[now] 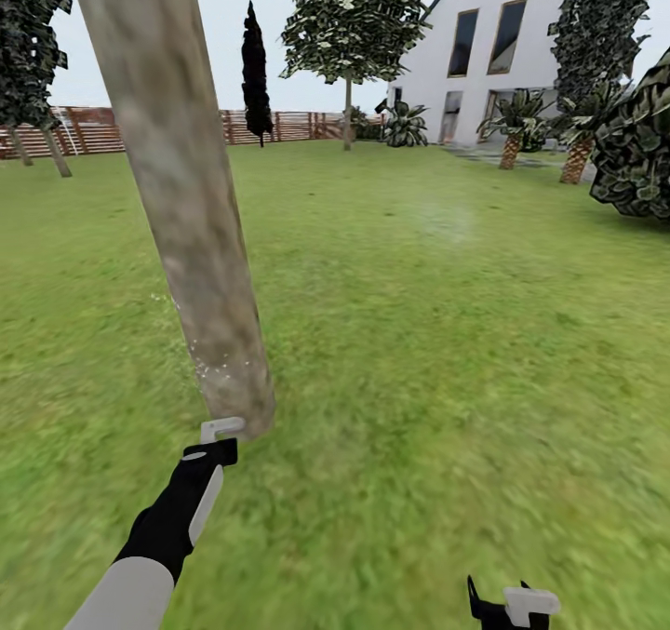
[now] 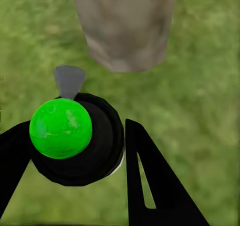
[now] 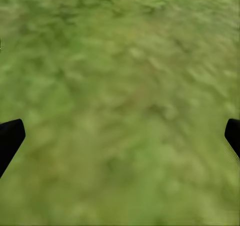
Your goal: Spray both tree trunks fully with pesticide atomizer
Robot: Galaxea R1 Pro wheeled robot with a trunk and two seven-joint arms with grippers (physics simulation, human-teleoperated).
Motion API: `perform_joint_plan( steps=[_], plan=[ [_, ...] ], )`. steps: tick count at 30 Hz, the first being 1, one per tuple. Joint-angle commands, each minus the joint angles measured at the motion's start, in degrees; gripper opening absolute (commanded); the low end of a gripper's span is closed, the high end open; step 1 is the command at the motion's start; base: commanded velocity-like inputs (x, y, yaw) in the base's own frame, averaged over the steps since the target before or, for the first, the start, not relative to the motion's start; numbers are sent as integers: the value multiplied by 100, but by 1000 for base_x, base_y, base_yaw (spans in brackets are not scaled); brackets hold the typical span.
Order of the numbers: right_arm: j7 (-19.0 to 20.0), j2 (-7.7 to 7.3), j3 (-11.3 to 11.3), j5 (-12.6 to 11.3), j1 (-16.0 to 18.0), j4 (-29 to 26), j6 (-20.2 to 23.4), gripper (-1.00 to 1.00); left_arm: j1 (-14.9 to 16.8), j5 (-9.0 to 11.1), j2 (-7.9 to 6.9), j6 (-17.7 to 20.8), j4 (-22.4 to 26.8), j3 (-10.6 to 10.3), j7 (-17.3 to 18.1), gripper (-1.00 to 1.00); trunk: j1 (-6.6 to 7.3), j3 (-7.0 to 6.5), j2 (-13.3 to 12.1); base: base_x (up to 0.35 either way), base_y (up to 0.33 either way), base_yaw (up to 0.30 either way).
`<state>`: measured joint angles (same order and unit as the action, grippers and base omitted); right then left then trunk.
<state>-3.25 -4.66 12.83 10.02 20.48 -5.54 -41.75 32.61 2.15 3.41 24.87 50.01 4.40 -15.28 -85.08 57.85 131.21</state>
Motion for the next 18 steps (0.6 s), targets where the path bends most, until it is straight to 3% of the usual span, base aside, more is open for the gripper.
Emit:
perform_joint_plan(
  steps=[1, 9, 12, 18],
  plan=[
    [0, 0, 0, 0, 0, 0, 0, 100, 0, -4, 1, -1, 0, 0, -1, -100, 0, 0, 0, 94, -267, 277],
    [2, 0, 0, 7, 0, 0, 0, 100, 0, -42, -55, 44, 0, 44, -49, -100, 0, 0, 0, 98, -267, 278],
    [8, 0, 0, 9, 0, 0, 0, 100, -8, -30, -102, 217, -90, 239, -162, -100, 0, 0, 0, 118, -267, 250],
    [9, 0, 0, 9, 0, 0, 0, 100, -9, -13, -18, 246, -156, 291, -188, -100, 0, 0, 0, 143, -267, 57]
  ],
)
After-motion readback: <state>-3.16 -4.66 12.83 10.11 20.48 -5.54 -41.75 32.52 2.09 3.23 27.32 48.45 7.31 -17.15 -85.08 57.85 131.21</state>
